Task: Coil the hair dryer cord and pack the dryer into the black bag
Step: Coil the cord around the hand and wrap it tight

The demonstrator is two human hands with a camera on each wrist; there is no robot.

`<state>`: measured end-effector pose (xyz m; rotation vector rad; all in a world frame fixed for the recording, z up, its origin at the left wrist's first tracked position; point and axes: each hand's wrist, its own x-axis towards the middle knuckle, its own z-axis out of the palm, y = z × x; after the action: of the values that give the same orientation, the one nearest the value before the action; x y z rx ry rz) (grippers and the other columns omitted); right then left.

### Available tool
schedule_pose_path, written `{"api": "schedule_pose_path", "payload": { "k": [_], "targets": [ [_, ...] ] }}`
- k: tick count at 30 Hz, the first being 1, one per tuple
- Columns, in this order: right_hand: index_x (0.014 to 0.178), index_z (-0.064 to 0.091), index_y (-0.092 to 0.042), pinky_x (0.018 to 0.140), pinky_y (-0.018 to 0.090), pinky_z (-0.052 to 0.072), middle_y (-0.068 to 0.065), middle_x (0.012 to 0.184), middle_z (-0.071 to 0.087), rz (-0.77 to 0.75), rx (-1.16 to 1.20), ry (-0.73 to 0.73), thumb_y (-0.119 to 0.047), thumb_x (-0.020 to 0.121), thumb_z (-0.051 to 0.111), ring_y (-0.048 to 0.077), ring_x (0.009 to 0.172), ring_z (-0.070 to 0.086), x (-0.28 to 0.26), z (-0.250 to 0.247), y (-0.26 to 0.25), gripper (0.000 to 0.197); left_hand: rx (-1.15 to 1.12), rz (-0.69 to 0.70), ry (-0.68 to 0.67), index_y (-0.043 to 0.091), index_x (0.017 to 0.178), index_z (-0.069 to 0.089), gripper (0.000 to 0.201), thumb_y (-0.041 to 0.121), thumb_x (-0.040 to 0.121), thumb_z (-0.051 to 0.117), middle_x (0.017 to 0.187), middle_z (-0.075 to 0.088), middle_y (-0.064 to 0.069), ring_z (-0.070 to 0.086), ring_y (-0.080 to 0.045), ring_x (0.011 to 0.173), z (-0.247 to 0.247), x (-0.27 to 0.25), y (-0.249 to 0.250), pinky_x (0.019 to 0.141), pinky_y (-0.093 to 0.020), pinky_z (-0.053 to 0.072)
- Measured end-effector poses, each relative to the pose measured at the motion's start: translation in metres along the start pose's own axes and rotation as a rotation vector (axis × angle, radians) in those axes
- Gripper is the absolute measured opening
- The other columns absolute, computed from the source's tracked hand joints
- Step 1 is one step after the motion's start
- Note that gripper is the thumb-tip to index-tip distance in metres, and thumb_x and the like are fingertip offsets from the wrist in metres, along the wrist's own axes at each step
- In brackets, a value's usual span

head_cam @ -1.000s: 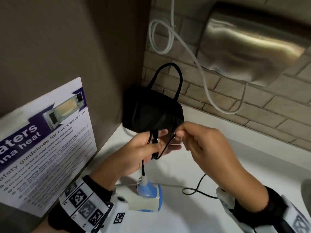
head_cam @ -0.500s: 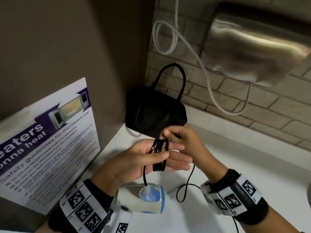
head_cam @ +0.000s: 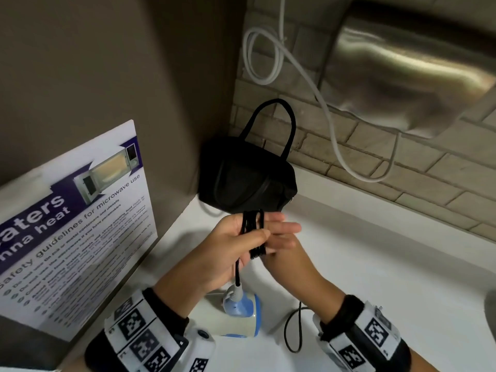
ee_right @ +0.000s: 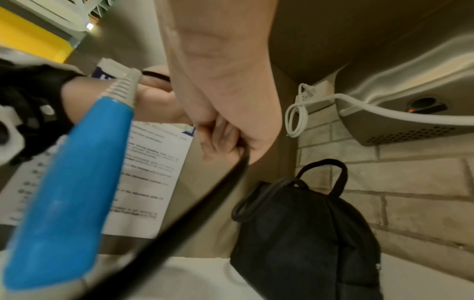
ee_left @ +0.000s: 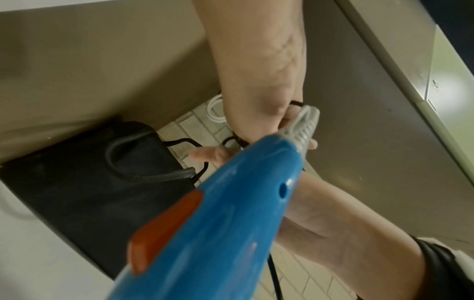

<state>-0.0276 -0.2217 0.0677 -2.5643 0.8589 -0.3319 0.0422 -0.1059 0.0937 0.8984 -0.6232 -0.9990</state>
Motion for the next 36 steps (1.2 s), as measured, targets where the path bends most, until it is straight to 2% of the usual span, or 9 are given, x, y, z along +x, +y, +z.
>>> {"api": "schedule_pose_path", "payload": {
  "k": [1, 3, 6, 10, 14, 20, 28, 33, 36],
  "targets": [
    [0.090, 0.051, -0.047, 0.065, 0.019, 0.030, -0.008, 0.077, 0.058, -0.111, 0.125, -0.189, -0.004, 0.093, 0.035, 0.010, 0.074, 0.057, -0.013, 0.003, 0.008, 0.045, -0.014, 0.025, 0.020, 0.003, 0.119, 0.056, 0.036, -0.004, 0.088, 0.041, 0.114, 0.071, -0.012, 0.071, -0.021, 0.094, 0.000, 0.000, 0.000, 0.084, -0.025, 0.054],
    [0.071, 0.052, -0.029, 0.049, 0.023, 0.029, -0.013, 0.053, 0.038, -0.221, 0.050, -0.257, -0.014, 0.092, 0.047, 0.008, 0.049, 0.040, -0.011, -0.003, -0.014, 0.027, -0.064, 0.076, 0.090, -0.001, 0.126, 0.052, 0.040, -0.010, 0.089, 0.041, 0.120, 0.068, -0.013, 0.068, -0.026, 0.106, -0.004, 0.002, 0.000, 0.089, -0.027, 0.053],
    [0.084, 0.057, -0.018, 0.050, 0.026, 0.032, -0.011, 0.056, 0.040, -0.402, 0.032, -0.198, -0.023, 0.095, 0.048, 0.015, 0.051, 0.039, -0.022, -0.014, -0.001, 0.016, -0.101, 0.114, 0.208, -0.005, 0.128, 0.049, 0.039, -0.015, 0.093, 0.039, 0.121, 0.066, -0.017, 0.065, -0.029, 0.111, -0.008, 0.004, -0.003, 0.096, -0.033, 0.051],
    [0.110, 0.058, -0.030, 0.058, 0.034, 0.046, -0.008, 0.067, 0.058, -0.458, 0.009, -0.201, -0.029, 0.096, 0.040, 0.019, 0.060, 0.049, -0.030, -0.018, -0.004, 0.022, -0.044, 0.131, 0.302, -0.002, 0.128, 0.051, 0.037, -0.013, 0.094, 0.040, 0.124, 0.064, -0.017, 0.064, -0.027, 0.113, -0.006, 0.004, -0.007, 0.098, -0.037, 0.050],
    [0.119, 0.053, -0.036, 0.071, 0.037, 0.052, -0.006, 0.099, 0.072, -0.441, -0.009, -0.216, -0.045, 0.093, 0.025, 0.021, 0.084, 0.065, -0.039, -0.026, 0.000, 0.039, -0.012, 0.117, 0.355, 0.002, 0.129, 0.050, 0.037, -0.009, 0.094, 0.044, 0.125, 0.064, -0.014, 0.064, -0.023, 0.113, -0.005, 0.006, -0.008, 0.101, -0.038, 0.048],
    [0.097, 0.065, -0.032, 0.059, 0.024, 0.040, -0.010, 0.084, 0.070, -0.480, -0.056, -0.157, -0.045, 0.092, 0.040, 0.016, 0.074, 0.063, -0.034, -0.045, 0.003, 0.029, 0.024, 0.026, 0.336, -0.001, 0.135, 0.042, 0.042, -0.007, 0.093, 0.045, 0.121, 0.066, -0.012, 0.065, -0.022, 0.111, -0.007, 0.006, -0.005, 0.104, -0.038, 0.045],
    [0.085, 0.069, -0.029, 0.054, 0.033, 0.051, -0.006, 0.075, 0.068, -0.478, -0.051, 0.046, -0.020, 0.084, 0.059, 0.020, 0.065, 0.063, -0.008, -0.074, 0.008, 0.014, 0.235, -0.079, 0.214, 0.003, 0.130, 0.049, 0.040, -0.003, 0.091, 0.052, 0.111, 0.072, -0.003, 0.066, -0.018, 0.108, -0.004, 0.000, 0.005, 0.102, -0.033, 0.046],
    [0.078, 0.068, -0.025, 0.050, 0.034, 0.050, -0.005, 0.070, 0.063, -0.547, -0.025, 0.027, -0.019, 0.075, 0.043, 0.018, 0.062, 0.060, -0.010, -0.076, -0.009, 0.025, 0.238, -0.108, 0.006, 0.013, 0.085, 0.062, 0.025, -0.002, 0.080, 0.043, 0.089, 0.063, -0.006, 0.066, -0.020, 0.099, 0.001, -0.003, 0.007, 0.100, -0.038, 0.048],
    [0.076, 0.069, -0.027, 0.055, 0.027, 0.050, -0.008, 0.071, 0.065, -0.493, 0.067, -0.006, -0.019, 0.073, 0.055, 0.009, 0.065, 0.060, -0.006, -0.076, -0.014, 0.016, 0.188, -0.129, -0.034, 0.007, 0.088, 0.057, 0.022, -0.004, 0.077, 0.041, 0.089, 0.065, -0.008, 0.069, -0.016, 0.091, 0.000, -0.005, 0.010, 0.088, -0.028, 0.053]
  ]
}}
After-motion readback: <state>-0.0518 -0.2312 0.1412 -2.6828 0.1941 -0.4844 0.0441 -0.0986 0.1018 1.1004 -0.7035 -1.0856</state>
